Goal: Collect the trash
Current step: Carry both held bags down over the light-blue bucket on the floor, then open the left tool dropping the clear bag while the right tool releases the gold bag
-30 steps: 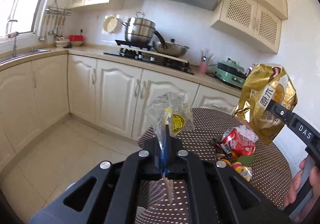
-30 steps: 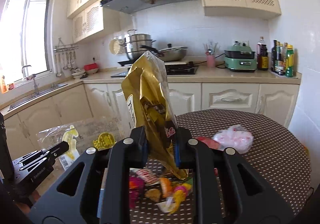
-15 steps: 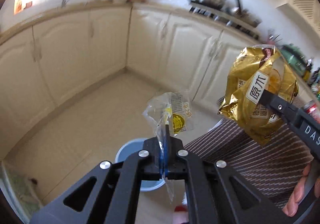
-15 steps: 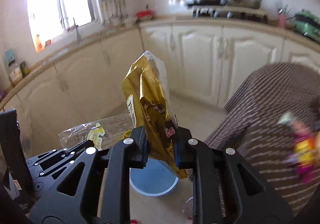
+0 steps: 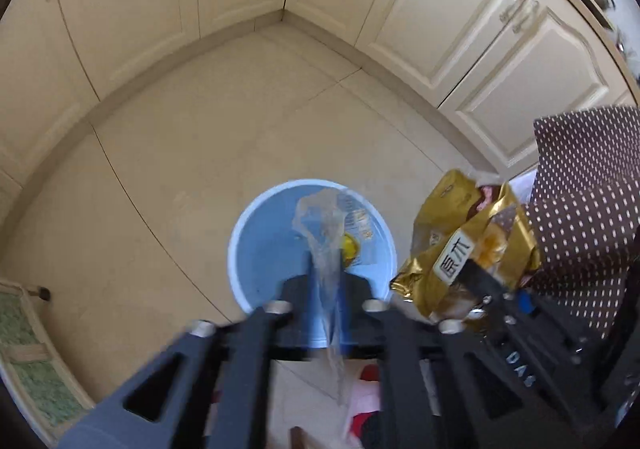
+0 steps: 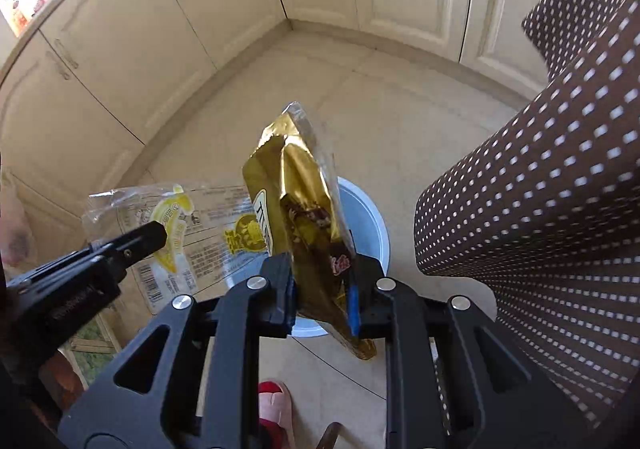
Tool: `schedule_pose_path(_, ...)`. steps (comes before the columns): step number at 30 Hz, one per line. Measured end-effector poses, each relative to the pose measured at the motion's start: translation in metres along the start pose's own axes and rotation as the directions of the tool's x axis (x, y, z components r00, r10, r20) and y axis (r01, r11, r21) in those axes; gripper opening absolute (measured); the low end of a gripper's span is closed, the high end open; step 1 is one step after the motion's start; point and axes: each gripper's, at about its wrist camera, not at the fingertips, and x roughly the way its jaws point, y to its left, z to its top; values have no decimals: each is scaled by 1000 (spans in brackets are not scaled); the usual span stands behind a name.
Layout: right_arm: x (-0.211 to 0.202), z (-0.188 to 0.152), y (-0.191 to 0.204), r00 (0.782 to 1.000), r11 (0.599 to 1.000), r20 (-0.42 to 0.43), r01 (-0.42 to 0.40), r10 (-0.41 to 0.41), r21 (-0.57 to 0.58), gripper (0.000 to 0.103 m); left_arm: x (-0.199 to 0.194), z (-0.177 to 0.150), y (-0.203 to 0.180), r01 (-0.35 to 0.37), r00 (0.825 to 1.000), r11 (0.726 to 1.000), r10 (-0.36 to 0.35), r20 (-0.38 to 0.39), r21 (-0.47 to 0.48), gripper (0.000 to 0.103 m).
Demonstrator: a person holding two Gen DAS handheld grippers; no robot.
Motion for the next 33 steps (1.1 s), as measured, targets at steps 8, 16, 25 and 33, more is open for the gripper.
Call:
schedule_pose_path(8,30,2,-1,999,999,-30,-12,13,39,20,8,-3,7,-50,998,999,50,25,-4,58)
schedule_pose_path(16,52,5,11,999,999,-21,-31,31,42,22,8,-13,23,-89,995,996,89,33,-10,61)
schedule_pose_path(25,51,12,28,999,998,14,-46,45,37,30,7,-12,31,-111,993,994,112,39,-23,64)
schedule_pose_path(33,33,19,34,998,1000,62,-23,22,20,48,-4,-12,33,-107,992,994,109,70,-32,67)
